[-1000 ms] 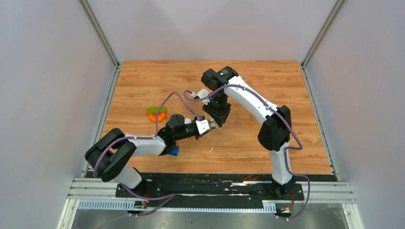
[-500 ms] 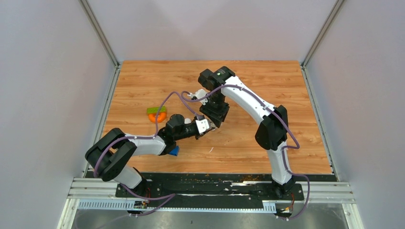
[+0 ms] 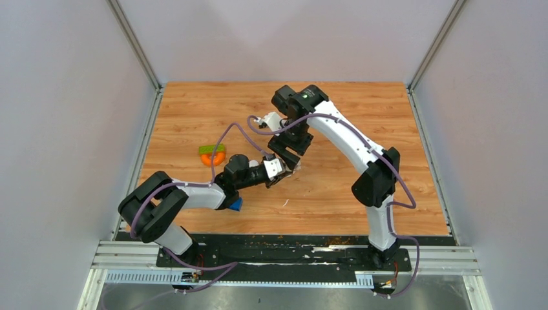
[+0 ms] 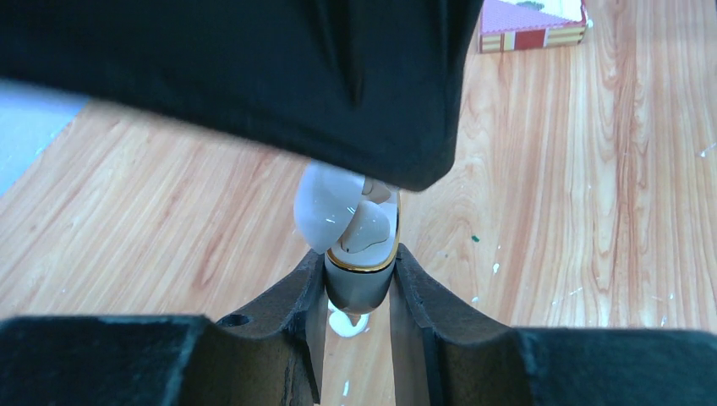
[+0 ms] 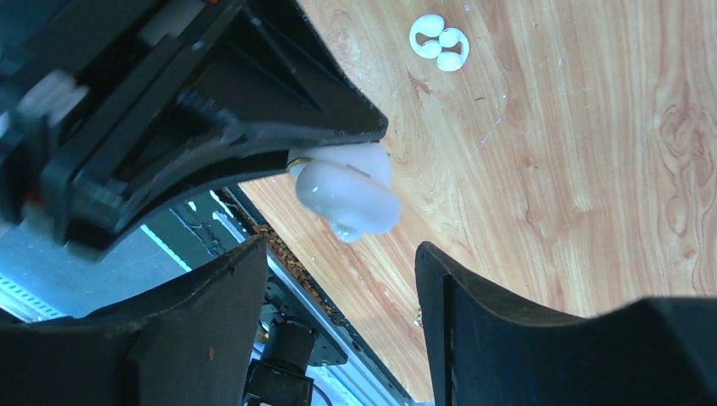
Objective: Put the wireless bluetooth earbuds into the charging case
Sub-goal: Place the earbud in the charging case, then close the charging case, then place the charging case at the center of the board, then pick up the earbud from the center of the board.
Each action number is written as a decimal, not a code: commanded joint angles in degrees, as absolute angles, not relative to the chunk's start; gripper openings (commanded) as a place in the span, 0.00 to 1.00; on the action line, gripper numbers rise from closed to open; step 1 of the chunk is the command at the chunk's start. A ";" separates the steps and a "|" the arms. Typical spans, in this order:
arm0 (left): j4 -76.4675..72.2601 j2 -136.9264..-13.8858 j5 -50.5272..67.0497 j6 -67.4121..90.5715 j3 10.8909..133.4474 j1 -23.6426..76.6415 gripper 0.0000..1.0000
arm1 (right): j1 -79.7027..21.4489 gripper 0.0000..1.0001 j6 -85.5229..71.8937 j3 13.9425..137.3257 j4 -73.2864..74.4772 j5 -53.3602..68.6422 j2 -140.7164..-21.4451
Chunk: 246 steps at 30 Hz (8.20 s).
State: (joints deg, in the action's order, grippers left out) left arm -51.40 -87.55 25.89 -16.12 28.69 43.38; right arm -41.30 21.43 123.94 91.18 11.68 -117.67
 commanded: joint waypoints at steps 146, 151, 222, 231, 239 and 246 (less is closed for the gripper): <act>15.50 -69.17 22.75 15.00 49.43 3.96 0.61 | -40.20 0.63 69.75 110.49 46.40 28.26 -131.70; 15.59 -70.09 22.57 15.54 50.33 3.94 0.62 | -40.33 0.64 71.38 111.78 48.14 32.79 -133.59; -5.06 -73.52 40.21 21.52 40.50 2.63 0.62 | -43.37 0.35 46.86 96.35 36.67 29.61 -118.02; -15.86 -80.54 50.11 28.22 41.91 2.96 0.61 | -42.96 0.34 42.08 96.87 35.01 26.62 -113.13; -17.82 -84.71 55.29 28.48 45.23 6.27 0.56 | -42.34 0.34 39.37 99.15 33.59 26.28 -112.24; -15.98 -87.57 53.49 29.00 47.20 6.64 0.57 | -42.11 0.34 39.11 99.39 33.38 26.63 -110.78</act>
State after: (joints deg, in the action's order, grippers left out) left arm -14.83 -86.17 52.90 28.27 45.10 6.52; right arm -42.44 40.42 97.17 35.75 26.41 -114.96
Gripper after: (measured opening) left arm 0.554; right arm 0.445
